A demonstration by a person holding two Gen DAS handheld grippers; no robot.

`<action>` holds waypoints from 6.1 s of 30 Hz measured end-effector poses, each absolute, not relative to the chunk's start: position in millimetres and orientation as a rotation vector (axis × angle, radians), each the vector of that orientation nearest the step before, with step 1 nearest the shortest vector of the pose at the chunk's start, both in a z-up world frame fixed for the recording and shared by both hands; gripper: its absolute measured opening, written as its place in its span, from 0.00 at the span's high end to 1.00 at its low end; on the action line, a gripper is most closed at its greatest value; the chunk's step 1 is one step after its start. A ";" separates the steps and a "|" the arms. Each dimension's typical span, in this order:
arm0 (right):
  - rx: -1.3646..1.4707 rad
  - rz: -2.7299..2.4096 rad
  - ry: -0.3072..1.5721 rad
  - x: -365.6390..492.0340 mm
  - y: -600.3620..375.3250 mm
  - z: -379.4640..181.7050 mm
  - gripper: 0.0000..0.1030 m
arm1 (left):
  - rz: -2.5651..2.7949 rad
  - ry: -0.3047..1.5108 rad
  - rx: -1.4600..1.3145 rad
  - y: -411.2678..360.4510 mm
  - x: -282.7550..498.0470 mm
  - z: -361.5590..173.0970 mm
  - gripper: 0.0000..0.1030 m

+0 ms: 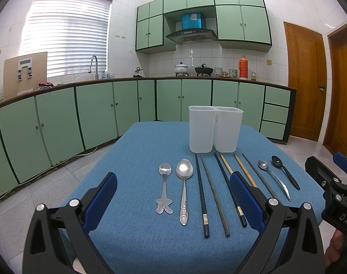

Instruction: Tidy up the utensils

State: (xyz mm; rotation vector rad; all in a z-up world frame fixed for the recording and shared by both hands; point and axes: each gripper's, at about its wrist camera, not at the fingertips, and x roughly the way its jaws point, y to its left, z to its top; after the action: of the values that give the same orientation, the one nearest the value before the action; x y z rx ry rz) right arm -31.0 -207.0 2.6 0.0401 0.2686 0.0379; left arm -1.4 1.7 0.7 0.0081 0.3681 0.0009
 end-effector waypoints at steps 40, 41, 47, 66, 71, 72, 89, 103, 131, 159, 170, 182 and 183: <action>0.048 -0.023 0.363 2.2 -228.9 -16.9 0.05 | -0.002 0.496 -0.069 38.7 33.2 -21.8 0.06; 0.044 -0.034 0.374 7.1 -231.9 -18.1 0.05 | 0.001 0.508 -0.063 40.0 37.1 -22.7 0.06; 0.035 -0.067 0.481 50.3 -250.1 -16.4 0.05 | 0.030 0.605 -0.023 42.6 79.2 -24.6 0.06; 0.015 0.013 0.928 192.9 -289.9 -49.8 0.44 | -0.003 0.874 0.017 56.3 188.3 -52.4 0.32; -0.010 0.001 0.975 204.2 -285.8 -54.4 0.49 | -0.013 0.898 0.032 52.4 192.4 -60.4 0.32; -0.010 0.002 0.979 205.4 -286.1 -54.9 0.50 | -0.013 0.902 0.032 52.4 192.9 -62.0 0.32; 0.005 0.010 1.038 234.1 -291.0 -66.9 0.63 | -0.028 0.921 -0.002 62.7 228.2 -64.4 0.32; -0.009 0.012 1.042 235.8 -286.9 -66.1 0.67 | -0.080 0.925 -0.043 59.2 233.8 -68.5 0.72; 0.132 0.252 0.550 182.5 -281.9 47.7 0.67 | -0.165 0.484 -0.096 55.3 173.7 21.2 0.75; 0.173 0.254 0.330 347.4 -241.7 59.1 0.67 | -0.274 0.318 -0.092 -7.9 316.3 78.3 0.76; 0.183 0.268 0.407 312.5 -234.0 25.4 0.66 | -0.256 0.400 -0.080 -5.0 311.0 39.1 0.75; 0.214 0.167 0.446 251.8 -259.9 24.1 0.42 | -0.181 0.450 -0.083 33.3 255.0 33.0 0.25; 0.215 0.153 0.463 244.0 -263.6 21.0 0.40 | -0.184 0.463 -0.091 37.4 248.6 29.9 0.22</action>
State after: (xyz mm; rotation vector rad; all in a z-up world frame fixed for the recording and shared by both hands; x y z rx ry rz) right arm 244.0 -263.6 21.0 0.2155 0.4631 0.1532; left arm 248.6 37.4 29.9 -0.0911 0.4631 -0.1843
